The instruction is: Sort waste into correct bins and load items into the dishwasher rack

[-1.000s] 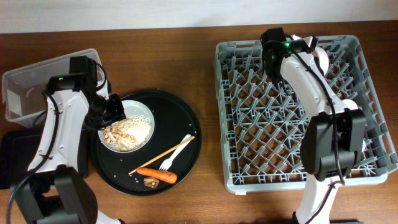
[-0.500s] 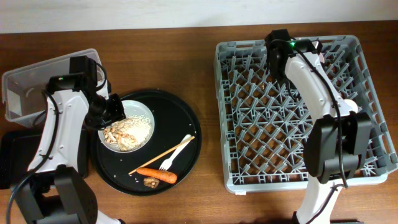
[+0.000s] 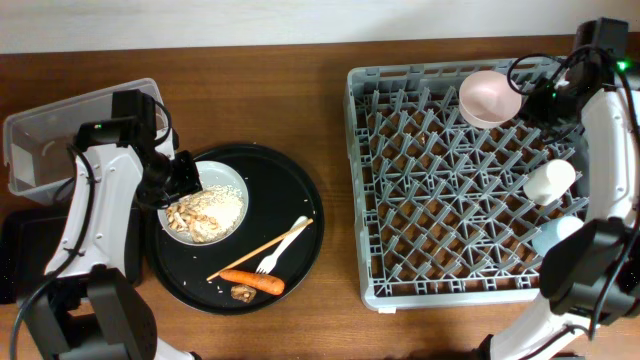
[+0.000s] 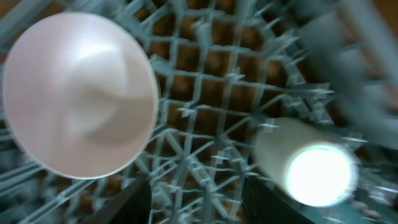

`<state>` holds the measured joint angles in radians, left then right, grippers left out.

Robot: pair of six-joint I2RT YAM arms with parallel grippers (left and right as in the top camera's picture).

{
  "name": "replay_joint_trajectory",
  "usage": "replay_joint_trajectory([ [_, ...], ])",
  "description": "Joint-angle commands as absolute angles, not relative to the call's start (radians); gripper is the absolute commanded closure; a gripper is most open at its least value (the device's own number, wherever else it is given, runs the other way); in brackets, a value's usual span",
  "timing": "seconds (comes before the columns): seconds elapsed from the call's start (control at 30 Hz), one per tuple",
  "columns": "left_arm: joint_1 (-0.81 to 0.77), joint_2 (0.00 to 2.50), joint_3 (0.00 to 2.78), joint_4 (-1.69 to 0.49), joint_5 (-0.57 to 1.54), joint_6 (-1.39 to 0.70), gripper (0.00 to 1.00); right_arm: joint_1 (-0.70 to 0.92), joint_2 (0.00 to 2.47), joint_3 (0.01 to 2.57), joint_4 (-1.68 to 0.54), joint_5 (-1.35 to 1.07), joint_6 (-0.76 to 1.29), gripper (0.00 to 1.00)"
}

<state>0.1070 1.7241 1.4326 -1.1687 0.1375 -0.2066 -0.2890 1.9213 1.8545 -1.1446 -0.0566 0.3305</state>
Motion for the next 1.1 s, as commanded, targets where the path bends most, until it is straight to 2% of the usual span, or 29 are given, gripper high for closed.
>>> replay_joint_trajectory([
  [0.0, 0.110, 1.705, 1.441, -1.163, 0.130, -0.216, 0.53, -0.286, 1.971, 1.851, -1.129, -0.231, 0.319, 0.50],
  [0.13, 0.110, 1.705, 1.441, -1.163, 0.130, -0.216, 0.53, -0.282, 1.995, 1.851, -1.103, -0.232, 0.330, 0.50],
  [0.33, 0.110, 1.705, 1.441, -1.161, 0.130, -0.216, 0.53, -0.282, 2.015, 1.851, -1.102, -0.171, 0.356, 0.60],
  [0.47, 0.110, 1.705, 1.441, -1.161, 0.130, -0.216, 0.53, -0.281, 2.065, 1.851, -1.098, -0.173, 0.383, 0.62],
  [0.5, 0.110, 1.705, 1.441, -1.161, 0.130, -0.216, 0.53, -0.281, 2.068, 1.851, -1.093, -0.172, 0.383, 0.67],
  [0.6, 0.110, 1.705, 1.441, -1.161, 0.130, -0.216, 0.53, -0.284, 2.053, 1.852, -1.072, -0.172, 0.383, 0.91],
  [0.63, 0.110, 1.705, 1.441, -1.162, 0.130, -0.216, 0.53, -0.284, 2.036, 1.852, -1.055, -0.168, 0.382, 0.96],
  [0.77, 0.110, 1.705, 1.441, -1.162, 0.131, -0.216, 0.53, -0.284, 2.016, 1.851, -1.036, -0.168, 0.375, 0.95],
  [0.83, 0.110, 1.705, 1.441, -1.165, 0.131, -0.216, 0.53, -0.284, 2.016, 1.851, -1.050, -0.168, 0.375, 0.76],
  [0.87, 0.110, 1.705, 1.441, -1.165, 0.131, -0.216, 0.53, -0.284, 2.016, 1.851, -1.055, -0.168, 0.375, 0.69],
  [0.9, 0.110, 1.705, 1.441, -1.165, 0.131, -0.216, 0.53, -0.284, 2.016, 1.851, -1.060, -0.164, 0.374, 0.66],
  [1.07, 0.110, 1.705, 1.441, -1.167, 0.131, -0.216, 0.53, -0.284, 2.016, 1.851, -1.074, -0.133, 0.375, 0.65],
])
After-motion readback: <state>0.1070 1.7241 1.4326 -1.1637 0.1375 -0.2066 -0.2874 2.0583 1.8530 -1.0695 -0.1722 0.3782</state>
